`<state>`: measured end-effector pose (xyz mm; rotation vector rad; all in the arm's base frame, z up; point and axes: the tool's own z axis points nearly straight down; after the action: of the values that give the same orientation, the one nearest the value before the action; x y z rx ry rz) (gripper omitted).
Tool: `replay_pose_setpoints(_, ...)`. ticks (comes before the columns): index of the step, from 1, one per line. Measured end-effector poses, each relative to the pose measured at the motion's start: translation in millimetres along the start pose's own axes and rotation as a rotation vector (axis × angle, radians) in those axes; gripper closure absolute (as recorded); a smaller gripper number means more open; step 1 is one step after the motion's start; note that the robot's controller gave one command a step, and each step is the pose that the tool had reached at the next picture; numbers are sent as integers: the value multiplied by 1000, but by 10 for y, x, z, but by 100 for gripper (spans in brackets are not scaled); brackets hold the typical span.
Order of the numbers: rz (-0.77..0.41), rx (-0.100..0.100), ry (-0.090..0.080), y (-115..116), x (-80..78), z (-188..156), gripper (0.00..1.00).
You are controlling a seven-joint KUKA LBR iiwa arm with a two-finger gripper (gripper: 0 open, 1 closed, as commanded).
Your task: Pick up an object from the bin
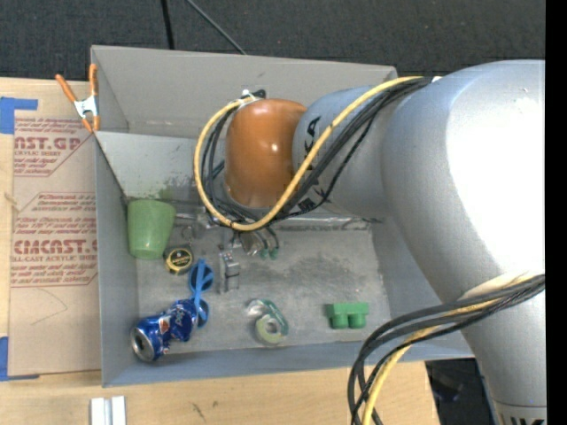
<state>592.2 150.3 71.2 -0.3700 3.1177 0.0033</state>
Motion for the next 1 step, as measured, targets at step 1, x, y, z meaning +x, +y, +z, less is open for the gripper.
replay_pose_setpoints(1, -247, 18, 14, 683, 319, -4, 0)
